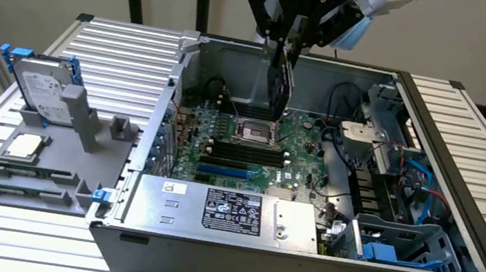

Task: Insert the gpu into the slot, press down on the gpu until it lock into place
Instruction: 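Insert the gpu into the slot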

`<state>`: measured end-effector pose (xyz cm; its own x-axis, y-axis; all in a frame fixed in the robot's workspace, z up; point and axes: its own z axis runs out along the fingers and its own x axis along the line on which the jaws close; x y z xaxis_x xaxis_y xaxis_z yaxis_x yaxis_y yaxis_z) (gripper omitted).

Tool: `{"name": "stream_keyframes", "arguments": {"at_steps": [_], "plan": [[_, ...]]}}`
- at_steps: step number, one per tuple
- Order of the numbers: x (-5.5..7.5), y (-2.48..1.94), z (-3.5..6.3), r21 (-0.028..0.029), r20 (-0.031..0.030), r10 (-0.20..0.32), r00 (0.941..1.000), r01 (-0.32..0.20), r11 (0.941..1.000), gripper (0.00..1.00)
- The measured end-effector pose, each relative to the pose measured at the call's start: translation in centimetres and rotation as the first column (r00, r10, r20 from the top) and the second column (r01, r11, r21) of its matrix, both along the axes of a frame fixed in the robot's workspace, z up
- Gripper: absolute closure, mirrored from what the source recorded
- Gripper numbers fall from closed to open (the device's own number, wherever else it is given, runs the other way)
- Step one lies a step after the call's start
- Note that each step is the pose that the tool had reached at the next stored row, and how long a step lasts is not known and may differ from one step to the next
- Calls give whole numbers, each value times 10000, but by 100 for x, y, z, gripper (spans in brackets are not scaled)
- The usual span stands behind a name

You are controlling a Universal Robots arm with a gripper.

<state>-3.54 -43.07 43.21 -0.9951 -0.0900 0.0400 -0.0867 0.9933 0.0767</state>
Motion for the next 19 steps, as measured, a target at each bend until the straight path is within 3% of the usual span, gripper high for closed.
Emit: {"name": "stream_keyframes", "arguments": {"at_steps": [5,10,15,19], "plan": [[0,0,0,-1,0,871,9962,-871,9962,74],[-4,1,-1,1,3,802,9968,-802,9968,74],[-5,1,-2,1,2,1698,9855,-1698,9855,74],[-5,2,-2,1,2,2423,9702,-2423,9702,74]]}}
